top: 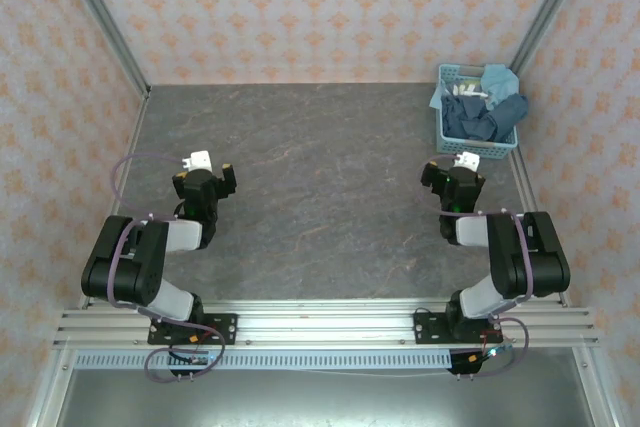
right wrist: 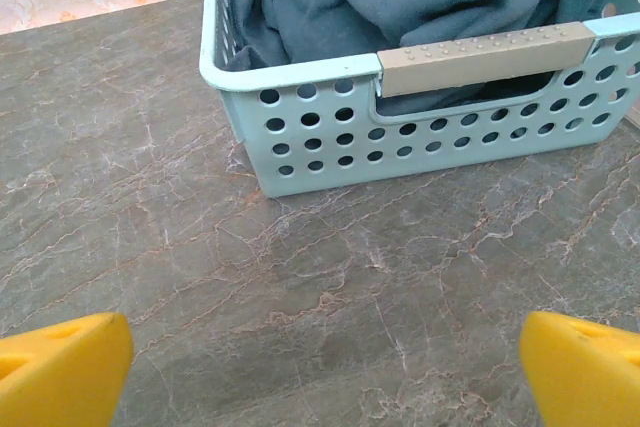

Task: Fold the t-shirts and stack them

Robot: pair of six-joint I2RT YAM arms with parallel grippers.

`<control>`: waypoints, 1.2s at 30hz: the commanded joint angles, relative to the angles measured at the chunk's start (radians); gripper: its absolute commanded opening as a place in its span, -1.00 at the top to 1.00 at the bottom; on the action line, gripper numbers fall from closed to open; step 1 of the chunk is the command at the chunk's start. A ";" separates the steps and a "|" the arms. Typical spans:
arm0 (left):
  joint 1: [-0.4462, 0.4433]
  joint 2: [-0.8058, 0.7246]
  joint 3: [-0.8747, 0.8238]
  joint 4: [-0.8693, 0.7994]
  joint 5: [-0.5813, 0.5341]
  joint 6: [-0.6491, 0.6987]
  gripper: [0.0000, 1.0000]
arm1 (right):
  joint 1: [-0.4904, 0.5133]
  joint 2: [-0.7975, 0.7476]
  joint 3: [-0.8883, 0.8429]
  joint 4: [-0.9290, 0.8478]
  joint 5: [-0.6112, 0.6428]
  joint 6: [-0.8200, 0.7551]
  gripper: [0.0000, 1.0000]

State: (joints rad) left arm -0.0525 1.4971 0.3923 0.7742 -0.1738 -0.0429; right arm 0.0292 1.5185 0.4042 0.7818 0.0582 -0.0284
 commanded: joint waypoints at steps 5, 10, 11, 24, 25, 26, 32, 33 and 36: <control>-0.006 -0.003 0.019 -0.004 -0.037 0.022 -1.00 | -0.003 0.002 0.012 0.000 -0.008 -0.012 -0.98; -0.006 -0.003 0.019 -0.005 -0.037 0.023 -1.00 | -0.003 0.002 0.012 0.001 -0.008 -0.012 -0.98; -0.006 -0.003 0.019 -0.006 -0.037 0.023 -1.00 | -0.004 0.002 0.012 0.000 -0.008 -0.012 -0.98; -0.006 -0.003 0.019 -0.006 -0.037 0.022 -1.00 | -0.003 0.001 0.009 0.004 -0.008 -0.013 -0.98; -0.006 -0.005 0.017 0.000 -0.033 0.023 -1.00 | -0.003 -0.010 0.005 0.011 -0.004 -0.012 -0.98; -0.005 -0.026 0.029 -0.034 -0.026 0.026 -1.00 | 0.004 -0.040 0.009 -0.017 0.012 -0.014 -0.98; -0.117 -0.379 0.116 -0.242 -0.144 0.048 -1.00 | 0.138 -0.471 0.150 -0.387 0.267 0.030 -0.99; -0.137 -0.421 0.143 -0.251 -0.144 0.043 -1.00 | 0.151 -0.523 0.214 -0.483 0.296 0.084 -0.99; -0.145 -0.490 0.501 -0.916 -0.287 -0.396 -1.00 | 0.125 -0.544 0.536 -0.988 0.234 0.360 -0.98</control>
State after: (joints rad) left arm -0.2031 1.0508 0.6403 0.3389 -0.2996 -0.1329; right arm 0.1745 1.0069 0.7284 0.2211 0.2546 0.1097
